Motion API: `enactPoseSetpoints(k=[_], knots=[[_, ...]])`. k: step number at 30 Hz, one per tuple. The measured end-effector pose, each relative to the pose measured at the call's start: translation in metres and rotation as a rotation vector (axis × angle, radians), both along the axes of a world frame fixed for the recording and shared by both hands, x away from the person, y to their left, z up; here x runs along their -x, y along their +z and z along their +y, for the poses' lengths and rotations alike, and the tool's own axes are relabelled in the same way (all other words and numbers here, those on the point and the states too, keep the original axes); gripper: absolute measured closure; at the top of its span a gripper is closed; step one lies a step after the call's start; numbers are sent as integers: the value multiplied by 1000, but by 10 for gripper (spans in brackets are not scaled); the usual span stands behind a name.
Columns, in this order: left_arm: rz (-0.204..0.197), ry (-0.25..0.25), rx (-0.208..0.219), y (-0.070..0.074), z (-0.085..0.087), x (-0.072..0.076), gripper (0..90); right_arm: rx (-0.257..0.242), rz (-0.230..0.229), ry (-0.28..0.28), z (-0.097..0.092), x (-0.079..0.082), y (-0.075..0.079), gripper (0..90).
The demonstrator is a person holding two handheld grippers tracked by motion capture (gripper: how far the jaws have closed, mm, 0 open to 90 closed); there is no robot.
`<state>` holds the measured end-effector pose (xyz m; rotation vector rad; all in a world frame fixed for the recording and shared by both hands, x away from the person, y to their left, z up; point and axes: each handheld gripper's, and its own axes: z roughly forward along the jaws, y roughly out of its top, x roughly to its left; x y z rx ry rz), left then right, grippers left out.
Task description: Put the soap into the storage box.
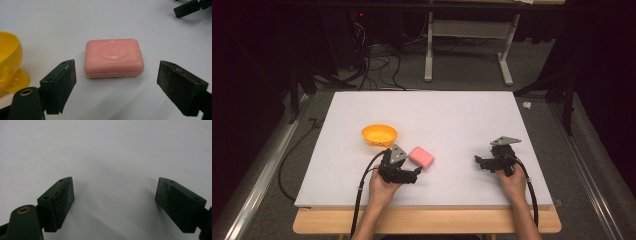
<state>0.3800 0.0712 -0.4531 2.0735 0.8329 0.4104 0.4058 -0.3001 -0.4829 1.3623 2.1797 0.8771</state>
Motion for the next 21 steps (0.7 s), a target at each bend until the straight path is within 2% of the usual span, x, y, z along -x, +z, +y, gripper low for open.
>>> enactPoseSetpoints(k=[17,21], knots=[[8,12,4,4,-13,-14,146,0,0,0,0,0,0,163],[11,15,19,5,-16,-17,142,0,0,-1,0,0,0,163]])
